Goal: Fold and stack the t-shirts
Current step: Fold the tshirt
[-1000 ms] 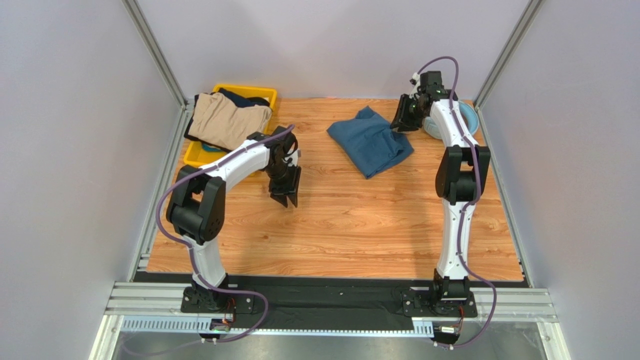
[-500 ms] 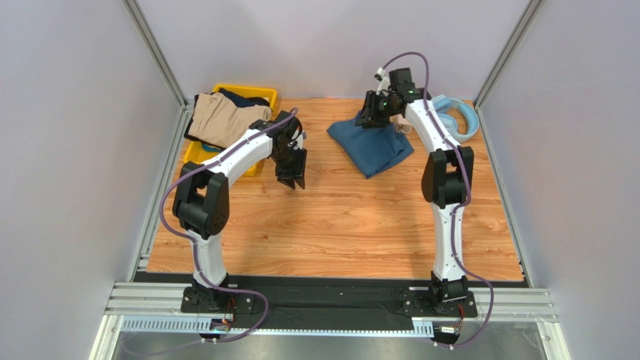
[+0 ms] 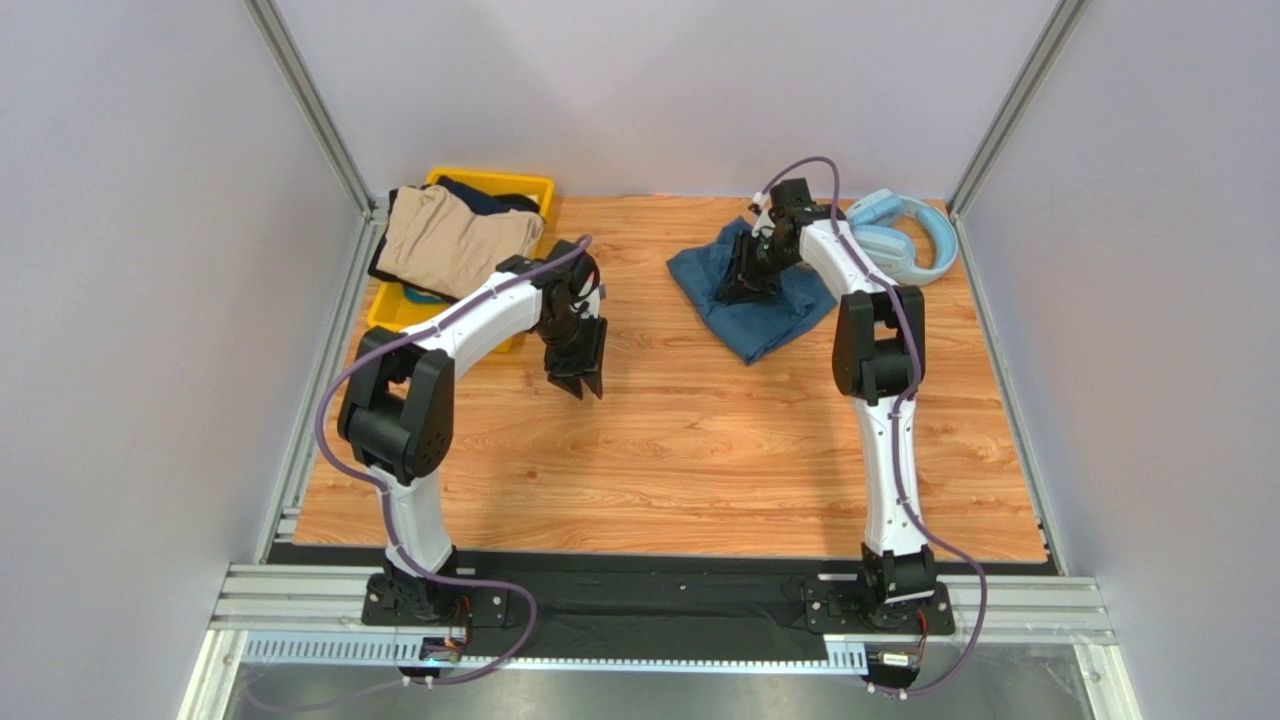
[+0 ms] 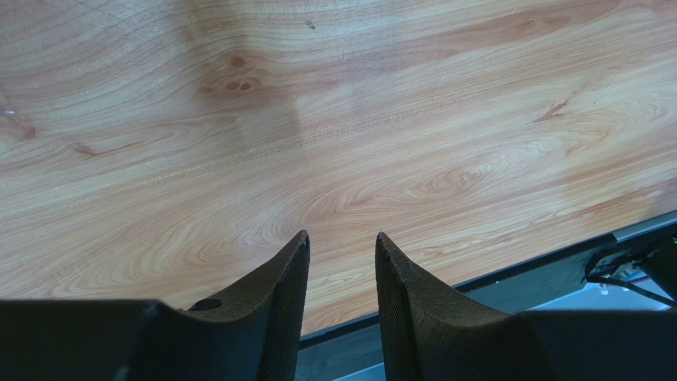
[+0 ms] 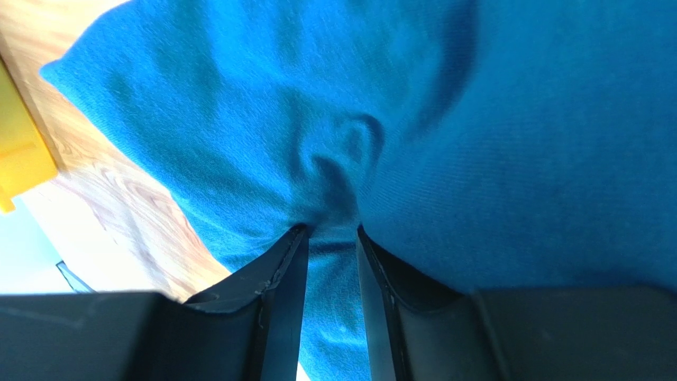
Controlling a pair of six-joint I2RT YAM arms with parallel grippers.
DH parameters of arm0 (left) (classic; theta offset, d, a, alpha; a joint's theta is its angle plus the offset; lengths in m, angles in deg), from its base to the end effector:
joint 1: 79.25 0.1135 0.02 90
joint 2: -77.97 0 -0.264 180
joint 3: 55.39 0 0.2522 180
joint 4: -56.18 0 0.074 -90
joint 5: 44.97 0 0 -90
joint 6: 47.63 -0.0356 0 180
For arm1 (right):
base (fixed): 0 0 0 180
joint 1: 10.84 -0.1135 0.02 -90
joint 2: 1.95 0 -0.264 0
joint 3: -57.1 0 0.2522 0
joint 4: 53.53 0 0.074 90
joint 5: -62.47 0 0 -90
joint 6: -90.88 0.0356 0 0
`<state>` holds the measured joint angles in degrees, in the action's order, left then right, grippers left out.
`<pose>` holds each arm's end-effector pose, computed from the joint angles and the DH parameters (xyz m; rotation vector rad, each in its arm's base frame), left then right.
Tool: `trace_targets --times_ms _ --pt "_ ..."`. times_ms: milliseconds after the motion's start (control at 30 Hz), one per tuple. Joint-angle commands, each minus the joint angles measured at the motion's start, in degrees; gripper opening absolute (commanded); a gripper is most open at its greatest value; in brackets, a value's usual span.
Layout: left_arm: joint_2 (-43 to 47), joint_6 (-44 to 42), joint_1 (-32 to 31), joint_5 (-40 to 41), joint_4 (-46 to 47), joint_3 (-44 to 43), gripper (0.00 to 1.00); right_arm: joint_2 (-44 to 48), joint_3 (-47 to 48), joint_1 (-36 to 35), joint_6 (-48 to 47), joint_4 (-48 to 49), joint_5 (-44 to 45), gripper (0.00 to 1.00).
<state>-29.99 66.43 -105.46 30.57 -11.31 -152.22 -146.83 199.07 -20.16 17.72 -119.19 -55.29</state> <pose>0.3283 -0.1715 0.2096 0.0952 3.0312 -0.4766 0.5167 0.1016 0.1544 0.0527 2.7860 0.7891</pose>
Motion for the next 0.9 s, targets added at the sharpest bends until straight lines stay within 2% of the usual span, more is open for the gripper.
trace_targets --times_ms 0,267,400,500,667,867 --pt "3.64 1.08 -0.15 -0.74 1.79 -0.43 0.43 4.32 -8.65 -0.87 -2.16 -6.99 3.25 0.36" --pt "4.16 2.66 0.2 0.75 2.58 -2.71 0.43 19.09 -26.49 -6.05 -3.65 -7.51 1.49 0.36" --pt "4.6 3.19 0.9 -0.22 4.86 -6.13 0.44 28.14 -39.83 -13.06 -3.75 -7.43 0.35 0.37" --pt "2.86 2.75 0.9 -3.55 5.83 -9.73 0.44 34.73 -45.56 -16.77 -2.43 -7.34 0.08 0.39" --pt "1.0 0.56 -0.76 -11.89 7.06 -12.91 0.44 43.87 -46.12 -16.87 1.61 -6.02 3.32 0.43" --pt "-1.28 -1.9 -4.62 -18.49 8.64 -11.16 0.43 47.58 -41.37 -14.67 2.15 -11.19 10.62 0.46"
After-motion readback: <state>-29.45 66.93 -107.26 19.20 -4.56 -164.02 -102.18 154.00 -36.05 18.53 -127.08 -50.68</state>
